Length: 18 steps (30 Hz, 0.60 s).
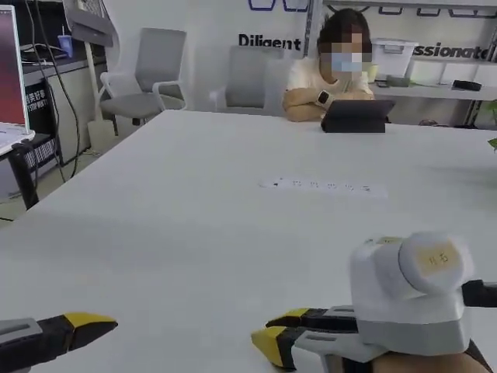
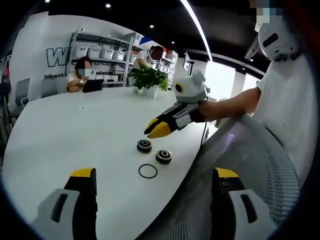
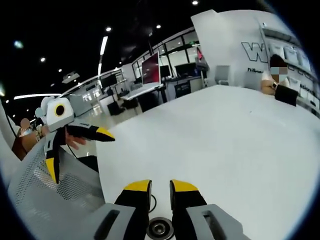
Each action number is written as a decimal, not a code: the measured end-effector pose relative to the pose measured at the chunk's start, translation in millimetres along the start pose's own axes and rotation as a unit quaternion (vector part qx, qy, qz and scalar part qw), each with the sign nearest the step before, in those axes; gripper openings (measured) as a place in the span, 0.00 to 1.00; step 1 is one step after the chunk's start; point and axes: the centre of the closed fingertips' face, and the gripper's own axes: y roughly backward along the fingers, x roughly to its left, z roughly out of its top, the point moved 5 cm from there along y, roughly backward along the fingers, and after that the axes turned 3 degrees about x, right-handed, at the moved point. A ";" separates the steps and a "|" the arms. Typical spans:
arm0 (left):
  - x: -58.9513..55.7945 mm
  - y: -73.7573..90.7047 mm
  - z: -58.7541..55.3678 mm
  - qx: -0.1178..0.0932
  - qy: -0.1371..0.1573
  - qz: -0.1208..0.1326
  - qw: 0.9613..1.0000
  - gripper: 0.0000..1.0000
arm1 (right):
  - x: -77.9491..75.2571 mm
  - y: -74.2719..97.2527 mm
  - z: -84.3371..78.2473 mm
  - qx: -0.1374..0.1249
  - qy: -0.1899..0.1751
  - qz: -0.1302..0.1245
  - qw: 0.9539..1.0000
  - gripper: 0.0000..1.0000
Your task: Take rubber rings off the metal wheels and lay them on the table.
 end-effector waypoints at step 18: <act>0.0 0.4 0.1 -0.001 -0.002 0.000 1.000 0.94 | -4.1 28.4 18.9 -0.035 0.051 -0.005 0.998 0.15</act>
